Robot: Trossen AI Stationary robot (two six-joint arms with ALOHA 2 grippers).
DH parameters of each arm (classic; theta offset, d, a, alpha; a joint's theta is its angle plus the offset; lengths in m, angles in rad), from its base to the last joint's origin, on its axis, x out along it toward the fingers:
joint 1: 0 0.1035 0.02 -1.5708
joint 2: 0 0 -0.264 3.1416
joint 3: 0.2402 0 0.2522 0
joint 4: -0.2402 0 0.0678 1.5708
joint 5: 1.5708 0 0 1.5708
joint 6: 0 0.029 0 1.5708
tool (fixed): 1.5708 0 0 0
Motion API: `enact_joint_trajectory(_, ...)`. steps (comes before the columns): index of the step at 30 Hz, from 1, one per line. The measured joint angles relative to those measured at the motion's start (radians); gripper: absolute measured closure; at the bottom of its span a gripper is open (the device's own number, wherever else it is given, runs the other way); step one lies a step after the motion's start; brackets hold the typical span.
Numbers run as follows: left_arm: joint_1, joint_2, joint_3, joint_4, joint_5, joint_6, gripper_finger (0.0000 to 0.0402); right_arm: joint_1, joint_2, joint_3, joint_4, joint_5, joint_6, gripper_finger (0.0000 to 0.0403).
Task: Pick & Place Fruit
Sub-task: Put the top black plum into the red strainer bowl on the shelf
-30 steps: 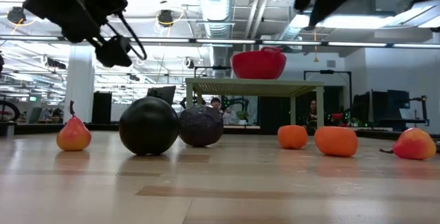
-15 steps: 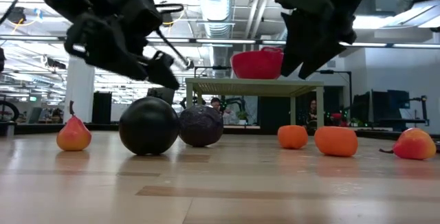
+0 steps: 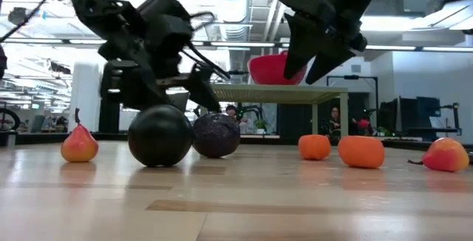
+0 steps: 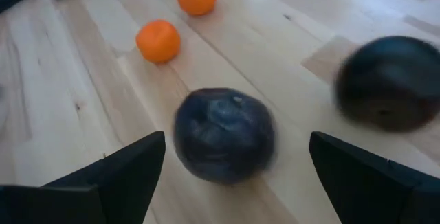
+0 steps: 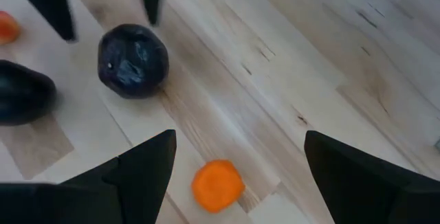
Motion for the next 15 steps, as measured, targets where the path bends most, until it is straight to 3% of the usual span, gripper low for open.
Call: enact_joint_trajectory(15,0.04,0.2,0.103,0.023,0.232,0.013,0.0046,-0.007,0.0,0.002,0.035,-0.027,0.006,0.0086)
